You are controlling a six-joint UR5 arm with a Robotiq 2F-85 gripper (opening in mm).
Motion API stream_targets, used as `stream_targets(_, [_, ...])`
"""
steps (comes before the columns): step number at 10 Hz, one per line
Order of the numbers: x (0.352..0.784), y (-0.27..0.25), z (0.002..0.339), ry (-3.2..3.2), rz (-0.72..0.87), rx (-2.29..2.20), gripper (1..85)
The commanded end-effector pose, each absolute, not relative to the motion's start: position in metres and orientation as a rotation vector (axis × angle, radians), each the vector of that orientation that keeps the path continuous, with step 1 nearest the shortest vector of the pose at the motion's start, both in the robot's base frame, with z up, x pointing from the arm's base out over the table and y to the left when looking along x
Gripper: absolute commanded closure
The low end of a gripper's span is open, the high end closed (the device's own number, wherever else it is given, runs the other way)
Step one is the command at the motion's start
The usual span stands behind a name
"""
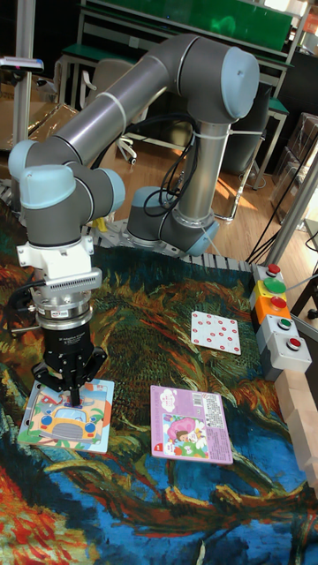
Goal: Assemble one piece of a puzzle
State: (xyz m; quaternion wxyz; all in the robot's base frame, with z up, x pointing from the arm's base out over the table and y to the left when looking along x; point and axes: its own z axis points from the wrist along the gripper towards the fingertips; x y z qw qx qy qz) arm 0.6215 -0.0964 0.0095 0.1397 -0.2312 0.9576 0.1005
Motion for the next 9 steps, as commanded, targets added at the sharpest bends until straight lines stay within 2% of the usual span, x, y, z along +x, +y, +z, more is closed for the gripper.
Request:
stream_targets(1, [0.62,-0.1,0.011,2.755,0.306,-0.659,84.3])
stream_targets(9, [0.607,-0.11,0.009,2.747,0.317,-0.683,84.3])
